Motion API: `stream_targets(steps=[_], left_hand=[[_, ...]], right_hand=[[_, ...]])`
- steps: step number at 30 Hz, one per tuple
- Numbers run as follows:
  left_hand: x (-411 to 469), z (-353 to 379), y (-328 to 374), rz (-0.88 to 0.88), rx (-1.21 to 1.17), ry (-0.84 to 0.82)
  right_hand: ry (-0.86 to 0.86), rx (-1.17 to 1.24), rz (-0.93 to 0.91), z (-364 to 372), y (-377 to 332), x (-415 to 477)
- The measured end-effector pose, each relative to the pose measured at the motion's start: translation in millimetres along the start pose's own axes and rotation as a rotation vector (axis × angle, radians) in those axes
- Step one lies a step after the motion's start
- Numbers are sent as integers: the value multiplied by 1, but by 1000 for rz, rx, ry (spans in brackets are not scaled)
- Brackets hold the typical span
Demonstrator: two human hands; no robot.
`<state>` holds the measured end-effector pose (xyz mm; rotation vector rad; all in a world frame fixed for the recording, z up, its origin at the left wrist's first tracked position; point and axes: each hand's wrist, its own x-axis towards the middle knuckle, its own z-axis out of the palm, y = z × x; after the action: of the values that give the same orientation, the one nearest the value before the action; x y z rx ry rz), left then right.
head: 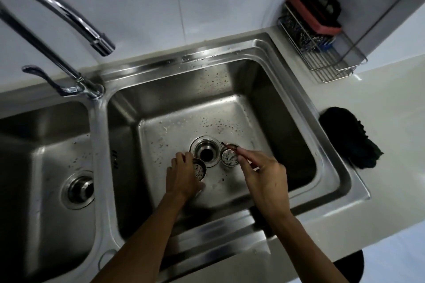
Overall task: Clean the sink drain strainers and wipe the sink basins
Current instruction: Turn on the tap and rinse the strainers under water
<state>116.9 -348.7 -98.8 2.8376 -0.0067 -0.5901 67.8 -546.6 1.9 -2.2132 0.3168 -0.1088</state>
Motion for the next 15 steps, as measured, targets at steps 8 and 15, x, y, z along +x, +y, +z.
stream_targets(steps=[8,15], left_hand=[[5,-29,53,55,-208,110],[37,-90,207,327,-445,338]], right_hand=[[58,-28,-54,-24,3,25],[370,-187,-203,-137,5,124]])
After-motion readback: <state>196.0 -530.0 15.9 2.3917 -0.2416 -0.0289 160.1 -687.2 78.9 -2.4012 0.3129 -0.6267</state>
